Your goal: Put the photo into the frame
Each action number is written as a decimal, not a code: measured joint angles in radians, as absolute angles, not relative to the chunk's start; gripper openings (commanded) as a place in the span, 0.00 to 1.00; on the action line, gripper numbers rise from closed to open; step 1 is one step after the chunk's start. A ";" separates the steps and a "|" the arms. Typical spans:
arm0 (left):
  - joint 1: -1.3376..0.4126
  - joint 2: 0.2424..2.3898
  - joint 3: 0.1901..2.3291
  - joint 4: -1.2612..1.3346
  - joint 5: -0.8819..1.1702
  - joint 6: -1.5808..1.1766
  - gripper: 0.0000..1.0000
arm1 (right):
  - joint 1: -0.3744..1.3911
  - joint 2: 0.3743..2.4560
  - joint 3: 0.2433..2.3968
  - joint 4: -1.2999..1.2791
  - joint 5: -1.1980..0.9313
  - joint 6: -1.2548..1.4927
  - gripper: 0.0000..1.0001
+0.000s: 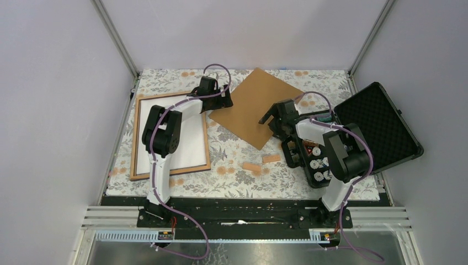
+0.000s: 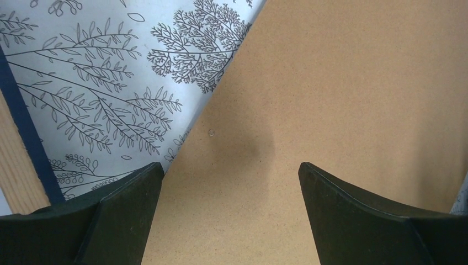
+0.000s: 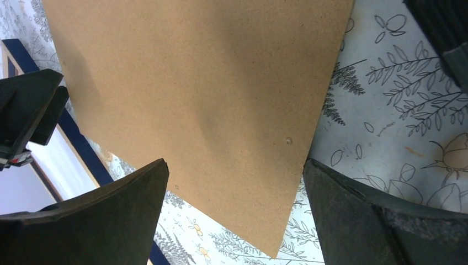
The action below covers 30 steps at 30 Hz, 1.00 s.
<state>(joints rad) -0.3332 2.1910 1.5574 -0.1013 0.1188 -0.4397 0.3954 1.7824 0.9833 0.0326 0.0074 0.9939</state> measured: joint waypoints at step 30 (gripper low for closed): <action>-0.313 2.109 1.273 0.289 0.099 -0.510 0.91 | 0.402 1.505 0.819 0.387 -0.128 1.124 1.00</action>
<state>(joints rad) -0.3134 2.1090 1.2728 0.2890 0.0986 -0.5102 0.4015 1.5051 0.8192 0.3870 -0.1276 1.1244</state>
